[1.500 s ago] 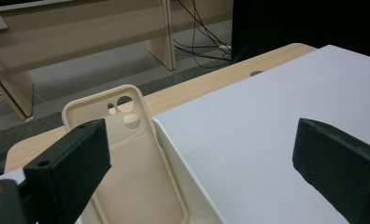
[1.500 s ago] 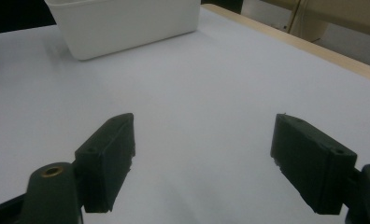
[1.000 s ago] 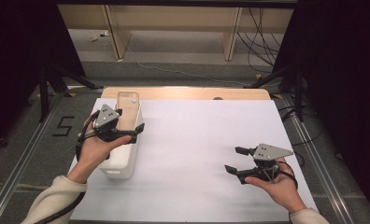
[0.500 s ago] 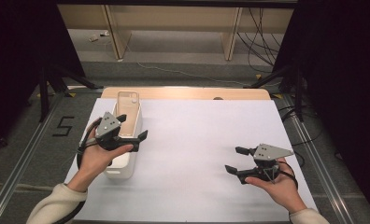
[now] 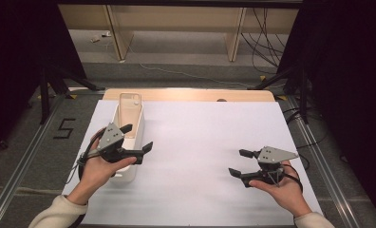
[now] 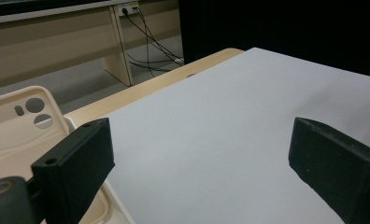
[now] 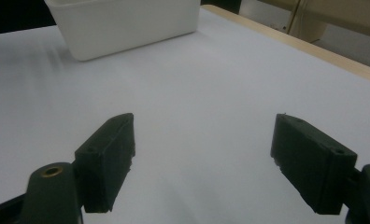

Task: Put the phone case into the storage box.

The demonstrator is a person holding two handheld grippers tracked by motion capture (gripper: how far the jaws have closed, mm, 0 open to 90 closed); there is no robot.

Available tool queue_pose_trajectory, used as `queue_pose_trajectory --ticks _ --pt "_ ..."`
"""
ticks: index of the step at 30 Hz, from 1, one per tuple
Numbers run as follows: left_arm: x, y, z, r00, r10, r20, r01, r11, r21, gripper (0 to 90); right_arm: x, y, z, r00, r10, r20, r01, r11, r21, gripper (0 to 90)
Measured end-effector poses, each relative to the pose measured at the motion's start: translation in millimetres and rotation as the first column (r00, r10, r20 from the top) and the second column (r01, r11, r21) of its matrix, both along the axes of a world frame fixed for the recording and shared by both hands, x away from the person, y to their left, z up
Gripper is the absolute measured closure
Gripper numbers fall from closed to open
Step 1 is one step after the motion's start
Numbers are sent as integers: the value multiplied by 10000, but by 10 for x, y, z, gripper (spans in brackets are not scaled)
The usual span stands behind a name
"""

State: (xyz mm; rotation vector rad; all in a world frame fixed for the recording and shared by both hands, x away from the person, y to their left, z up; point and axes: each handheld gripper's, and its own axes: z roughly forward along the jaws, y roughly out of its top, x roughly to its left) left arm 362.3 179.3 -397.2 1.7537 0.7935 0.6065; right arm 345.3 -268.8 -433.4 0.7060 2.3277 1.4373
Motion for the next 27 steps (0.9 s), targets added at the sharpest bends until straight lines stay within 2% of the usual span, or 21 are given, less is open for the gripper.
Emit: queue_pose_trajectory --ticks 27 --pt "-201 5 -145 9967 -813 12 813 9964 220 75 0 2 -1 10000 11 7 -11 10000 -2 230"
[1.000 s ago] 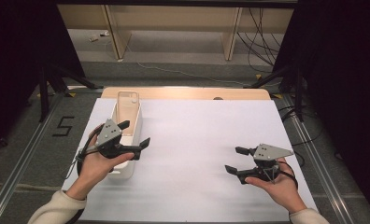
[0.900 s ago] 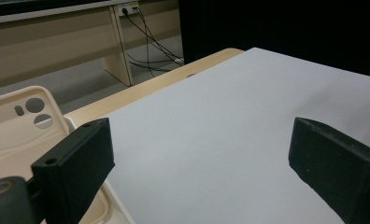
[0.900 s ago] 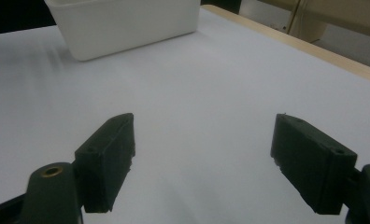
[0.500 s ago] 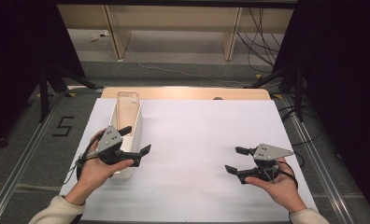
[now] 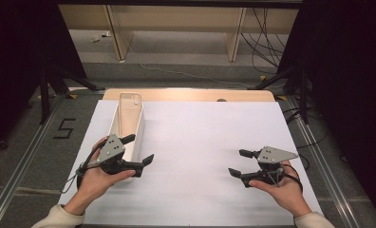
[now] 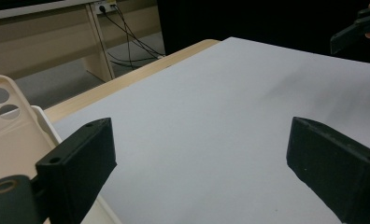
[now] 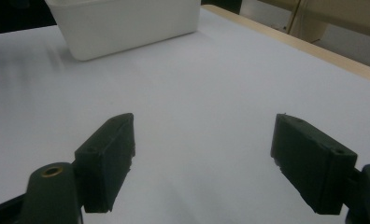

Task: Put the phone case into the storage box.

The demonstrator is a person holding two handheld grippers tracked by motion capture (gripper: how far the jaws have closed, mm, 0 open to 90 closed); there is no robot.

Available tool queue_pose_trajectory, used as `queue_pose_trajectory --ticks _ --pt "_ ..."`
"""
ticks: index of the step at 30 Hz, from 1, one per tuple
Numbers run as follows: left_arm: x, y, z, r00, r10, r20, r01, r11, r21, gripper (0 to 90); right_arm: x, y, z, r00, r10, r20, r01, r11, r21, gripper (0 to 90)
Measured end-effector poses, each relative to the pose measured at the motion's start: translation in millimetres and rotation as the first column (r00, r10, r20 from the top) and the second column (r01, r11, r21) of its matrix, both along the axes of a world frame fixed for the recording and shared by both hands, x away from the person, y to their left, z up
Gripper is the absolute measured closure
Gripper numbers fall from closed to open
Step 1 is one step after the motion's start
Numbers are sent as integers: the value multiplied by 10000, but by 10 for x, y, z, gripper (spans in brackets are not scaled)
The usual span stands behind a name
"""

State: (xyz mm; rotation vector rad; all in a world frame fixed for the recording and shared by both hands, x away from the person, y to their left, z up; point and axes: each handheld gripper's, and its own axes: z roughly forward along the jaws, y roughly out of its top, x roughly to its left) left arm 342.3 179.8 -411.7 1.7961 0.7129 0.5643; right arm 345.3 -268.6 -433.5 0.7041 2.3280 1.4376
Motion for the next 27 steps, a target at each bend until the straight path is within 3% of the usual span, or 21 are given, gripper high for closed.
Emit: queue_pose_trajectory --ticks 27 --pt "-39 22 -63 9999 -146 -31 146 9999 -40 79 1 -10 3 10000 -2 -1 2 10000 17 228"
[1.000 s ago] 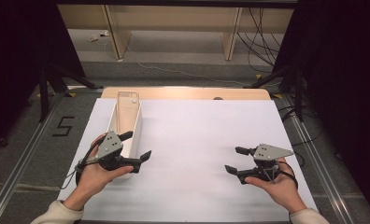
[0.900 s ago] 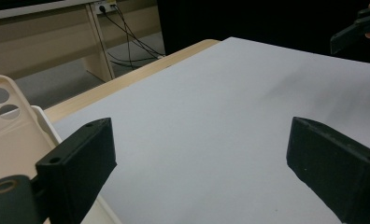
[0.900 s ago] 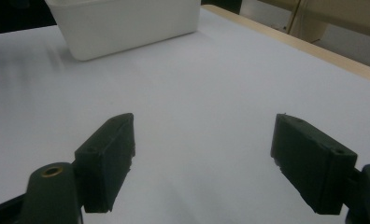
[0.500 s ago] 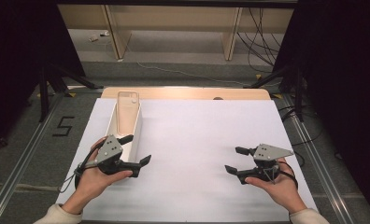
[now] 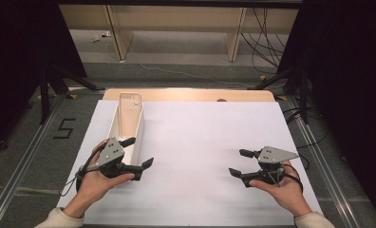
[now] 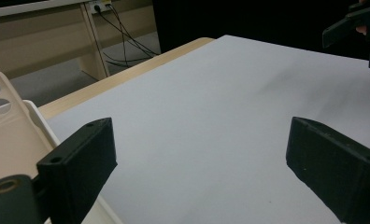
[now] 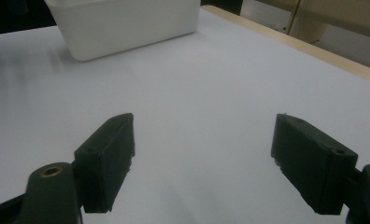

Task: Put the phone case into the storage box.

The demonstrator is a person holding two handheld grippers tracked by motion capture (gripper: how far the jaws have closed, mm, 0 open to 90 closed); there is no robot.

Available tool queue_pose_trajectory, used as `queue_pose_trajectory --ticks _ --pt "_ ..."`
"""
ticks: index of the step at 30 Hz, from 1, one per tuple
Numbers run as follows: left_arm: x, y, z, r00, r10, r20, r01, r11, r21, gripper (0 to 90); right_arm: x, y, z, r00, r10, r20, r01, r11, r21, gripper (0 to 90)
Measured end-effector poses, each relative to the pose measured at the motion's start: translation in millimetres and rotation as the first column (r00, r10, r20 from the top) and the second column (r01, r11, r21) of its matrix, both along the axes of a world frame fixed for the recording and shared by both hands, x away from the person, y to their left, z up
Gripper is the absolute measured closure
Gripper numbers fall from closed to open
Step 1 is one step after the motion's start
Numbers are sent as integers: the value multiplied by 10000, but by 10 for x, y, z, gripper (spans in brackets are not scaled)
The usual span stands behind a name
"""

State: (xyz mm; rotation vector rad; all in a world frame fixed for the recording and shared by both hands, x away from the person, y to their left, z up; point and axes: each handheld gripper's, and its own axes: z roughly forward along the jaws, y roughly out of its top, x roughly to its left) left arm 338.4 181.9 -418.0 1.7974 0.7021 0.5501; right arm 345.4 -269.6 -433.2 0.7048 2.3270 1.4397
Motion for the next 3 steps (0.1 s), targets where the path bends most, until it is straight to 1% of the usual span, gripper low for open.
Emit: queue_pose_trajectory --ticks 3 --pt "3 -1 0 10000 3 3 -3 10000 -23 81 0 -2 1 10000 -18 -24 18 10000 0 228"
